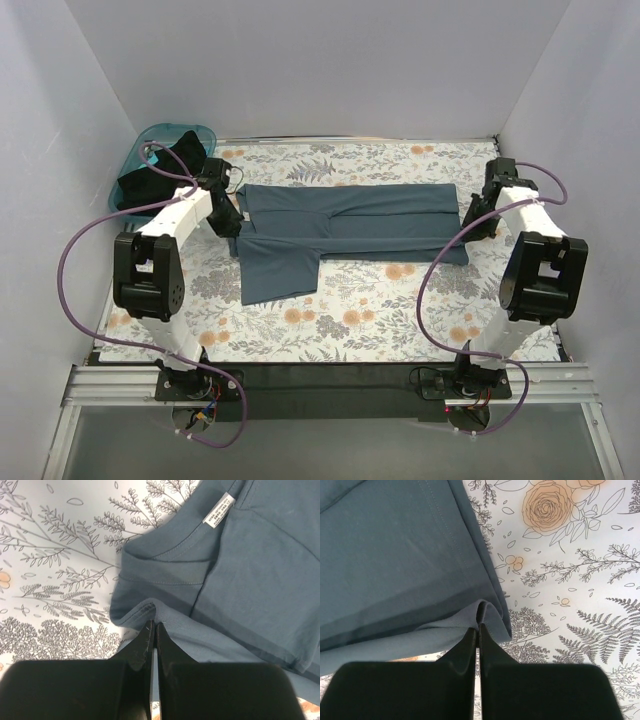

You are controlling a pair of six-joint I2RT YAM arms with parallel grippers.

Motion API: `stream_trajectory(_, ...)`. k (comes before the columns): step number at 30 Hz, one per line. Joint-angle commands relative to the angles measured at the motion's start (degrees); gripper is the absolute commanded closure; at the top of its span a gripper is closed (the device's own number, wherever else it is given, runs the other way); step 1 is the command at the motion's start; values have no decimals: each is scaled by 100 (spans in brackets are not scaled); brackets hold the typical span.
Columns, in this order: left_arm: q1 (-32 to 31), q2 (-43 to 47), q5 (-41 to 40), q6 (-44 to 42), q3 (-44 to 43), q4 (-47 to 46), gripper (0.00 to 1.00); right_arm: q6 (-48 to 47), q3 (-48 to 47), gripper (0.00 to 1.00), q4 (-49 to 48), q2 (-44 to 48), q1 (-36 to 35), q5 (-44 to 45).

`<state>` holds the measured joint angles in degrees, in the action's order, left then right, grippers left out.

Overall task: Fold and stack the t-shirts
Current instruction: Fold the tshirt

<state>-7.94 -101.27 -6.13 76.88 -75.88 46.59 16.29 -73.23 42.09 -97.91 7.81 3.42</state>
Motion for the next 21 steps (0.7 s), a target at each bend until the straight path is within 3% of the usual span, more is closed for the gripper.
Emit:
stream_trajectory(1,74,-120,-55,-147,-217,-36,100,-47,-323,99,-7,-114,27,89)
stream_trajectory(11,74,-393,-55,-191,-261,-167,100,-249,-1026,99,1,-659,1,80)
stream_trajectory(21,83,-577,-169,-209,-296,-282,100,-276,-1044,99,-34,-1020,-52,282)
